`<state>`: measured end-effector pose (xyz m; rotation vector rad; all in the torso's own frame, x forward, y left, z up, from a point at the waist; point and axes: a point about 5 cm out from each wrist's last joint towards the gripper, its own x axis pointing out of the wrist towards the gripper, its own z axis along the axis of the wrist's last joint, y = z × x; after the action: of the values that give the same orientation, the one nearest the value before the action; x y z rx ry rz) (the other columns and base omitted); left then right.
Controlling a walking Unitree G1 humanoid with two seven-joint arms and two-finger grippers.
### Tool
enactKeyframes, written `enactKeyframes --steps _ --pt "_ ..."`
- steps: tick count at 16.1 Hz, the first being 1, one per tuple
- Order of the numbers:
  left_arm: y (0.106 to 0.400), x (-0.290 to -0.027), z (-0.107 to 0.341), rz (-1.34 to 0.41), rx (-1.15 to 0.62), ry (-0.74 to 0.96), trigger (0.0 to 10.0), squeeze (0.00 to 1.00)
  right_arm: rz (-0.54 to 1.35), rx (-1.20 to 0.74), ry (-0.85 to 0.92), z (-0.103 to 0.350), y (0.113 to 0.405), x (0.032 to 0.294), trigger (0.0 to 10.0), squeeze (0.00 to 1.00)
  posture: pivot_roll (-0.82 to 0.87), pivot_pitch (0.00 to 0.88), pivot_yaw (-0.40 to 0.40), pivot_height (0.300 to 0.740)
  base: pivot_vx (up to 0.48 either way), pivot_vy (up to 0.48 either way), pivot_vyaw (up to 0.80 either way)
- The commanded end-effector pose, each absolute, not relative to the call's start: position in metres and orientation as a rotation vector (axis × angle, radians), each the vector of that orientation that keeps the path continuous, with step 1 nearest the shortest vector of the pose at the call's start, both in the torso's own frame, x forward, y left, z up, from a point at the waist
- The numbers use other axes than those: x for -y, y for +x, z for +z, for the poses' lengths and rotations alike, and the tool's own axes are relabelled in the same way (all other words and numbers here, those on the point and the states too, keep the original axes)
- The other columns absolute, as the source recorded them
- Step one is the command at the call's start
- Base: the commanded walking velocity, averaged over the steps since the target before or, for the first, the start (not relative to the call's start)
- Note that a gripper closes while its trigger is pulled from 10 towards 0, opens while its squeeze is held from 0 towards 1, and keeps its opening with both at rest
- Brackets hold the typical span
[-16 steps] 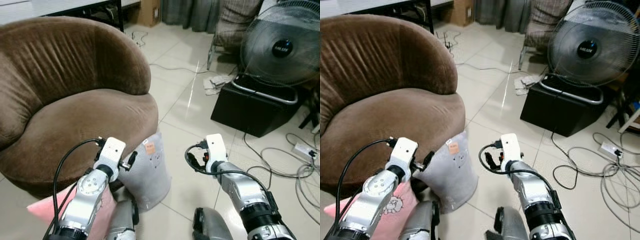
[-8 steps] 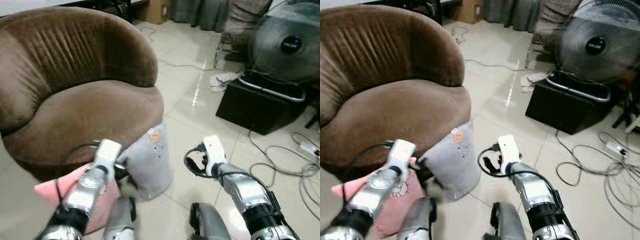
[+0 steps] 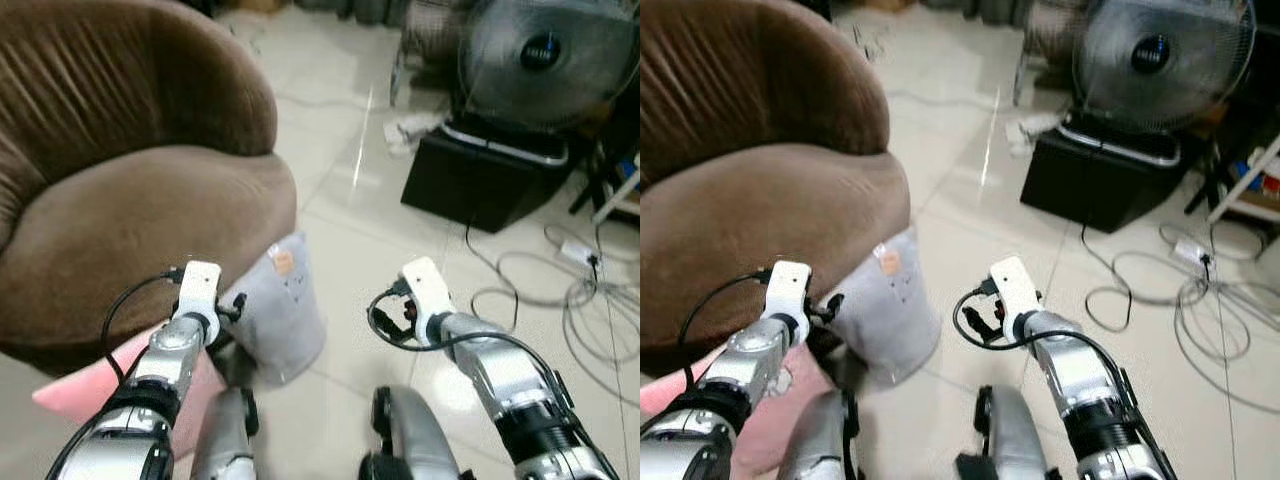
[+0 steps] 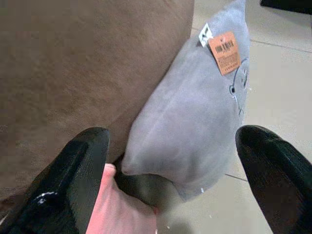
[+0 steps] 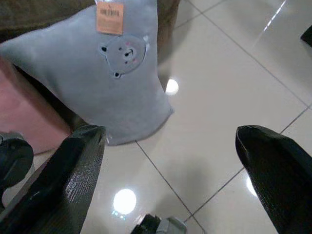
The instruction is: Move the pillow to the sofa from floor
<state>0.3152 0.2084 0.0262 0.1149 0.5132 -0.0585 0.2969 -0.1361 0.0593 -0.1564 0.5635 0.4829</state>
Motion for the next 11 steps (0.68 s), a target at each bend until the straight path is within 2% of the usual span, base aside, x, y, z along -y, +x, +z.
enactKeyframes --steps 1,4,7,8,9,10,11 --pt "0.319 -0.211 0.030 -0.045 -0.489 0.117 10.0 1.00 0.472 -0.549 -0.163 0.067 0.293 0.139 10.0 0.00 -0.05 0.211 -0.055 0.592 0.000 0.000 0.00" --pt "0.326 -0.220 0.040 0.004 -0.432 0.151 10.0 1.00 0.476 -0.499 -0.141 0.082 0.291 0.139 10.0 0.00 -0.07 0.265 -0.082 0.592 0.000 0.000 0.00" --pt "0.325 -0.223 0.040 0.066 -0.414 0.176 10.0 1.00 0.476 -0.497 -0.180 0.085 0.282 0.147 10.0 0.00 -0.10 0.262 -0.113 0.592 0.000 0.000 0.00" --pt "0.324 -0.224 0.039 0.078 -0.411 0.182 10.0 0.77 0.471 -0.495 -0.188 0.087 0.280 0.149 10.0 0.00 -0.11 0.260 -0.122 0.592 0.000 0.000 0.00" --pt "0.321 -0.226 0.037 0.104 -0.398 0.168 10.0 0.41 0.464 -0.486 -0.183 0.094 0.273 0.150 10.0 0.00 -0.14 0.260 -0.154 0.592 0.000 0.000 0.00" --pt "0.321 -0.227 0.037 0.111 -0.393 0.166 10.0 0.36 0.466 -0.481 -0.186 0.096 0.272 0.150 10.0 0.00 -0.14 0.260 -0.154 0.592 0.000 0.000 0.00" --pt "0.319 -0.231 0.037 0.147 -0.376 0.202 10.0 0.00 0.482 -0.461 -0.178 0.100 0.267 0.149 10.0 0.00 -0.13 0.268 -0.177 0.592 0.000 0.000 0.00"
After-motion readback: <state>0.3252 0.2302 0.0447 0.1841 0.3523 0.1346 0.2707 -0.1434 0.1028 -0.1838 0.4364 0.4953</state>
